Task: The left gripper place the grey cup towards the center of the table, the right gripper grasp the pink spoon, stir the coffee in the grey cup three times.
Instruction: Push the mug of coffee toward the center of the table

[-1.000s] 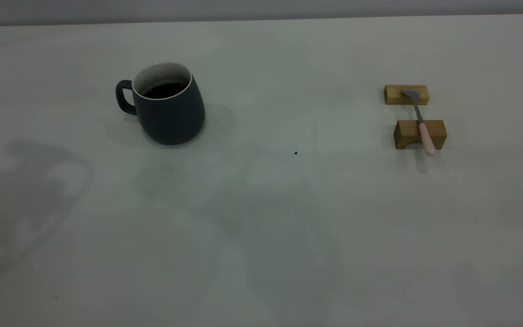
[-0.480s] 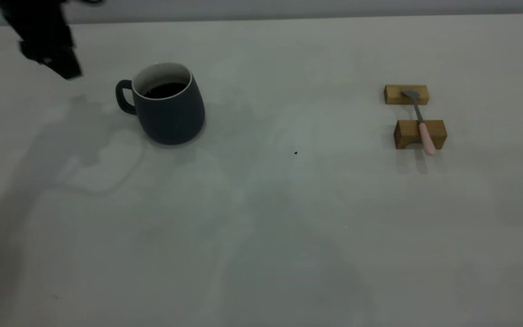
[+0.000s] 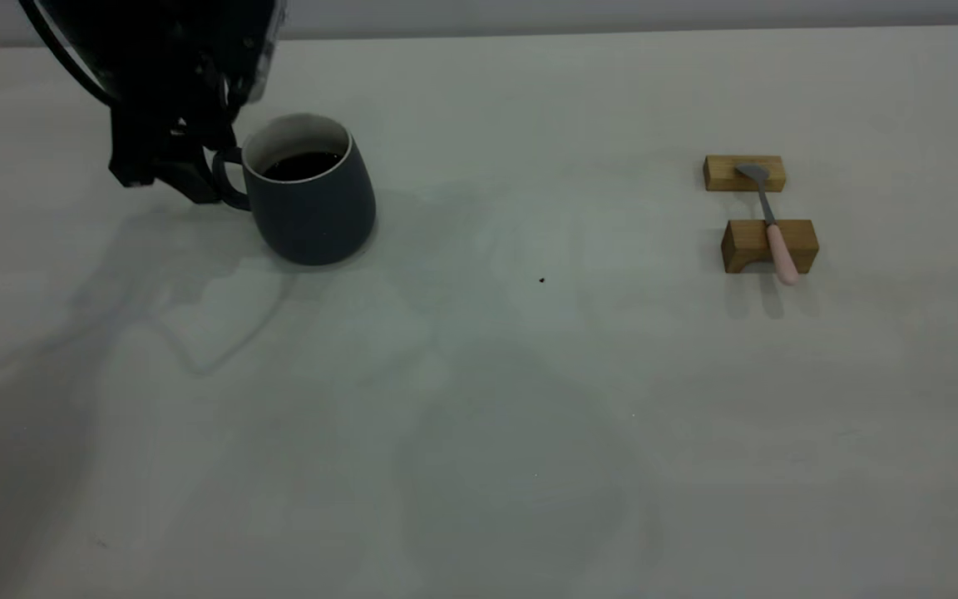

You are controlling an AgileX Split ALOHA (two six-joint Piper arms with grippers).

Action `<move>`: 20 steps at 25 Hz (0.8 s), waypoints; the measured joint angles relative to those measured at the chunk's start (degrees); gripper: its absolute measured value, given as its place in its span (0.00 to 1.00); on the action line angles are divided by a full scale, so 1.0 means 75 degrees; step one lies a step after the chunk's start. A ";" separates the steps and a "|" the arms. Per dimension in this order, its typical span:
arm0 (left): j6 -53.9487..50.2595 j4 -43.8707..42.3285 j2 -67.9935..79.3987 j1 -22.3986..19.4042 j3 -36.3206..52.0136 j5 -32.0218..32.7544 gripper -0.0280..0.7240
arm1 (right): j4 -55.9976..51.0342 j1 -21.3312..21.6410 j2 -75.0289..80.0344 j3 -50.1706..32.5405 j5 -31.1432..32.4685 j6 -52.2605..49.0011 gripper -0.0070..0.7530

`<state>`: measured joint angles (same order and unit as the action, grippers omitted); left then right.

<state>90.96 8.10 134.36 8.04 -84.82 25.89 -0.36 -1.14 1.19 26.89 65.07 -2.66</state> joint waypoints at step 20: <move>0.0231 0.2142 0.0326 0.1209 0.0000 -0.0487 0.79 | 0.0000 0.0000 0.0000 0.0000 0.0000 0.0000 0.32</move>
<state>92.70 24.16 136.80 17.11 -84.82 22.24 -0.36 -1.14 1.19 26.89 65.07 -2.66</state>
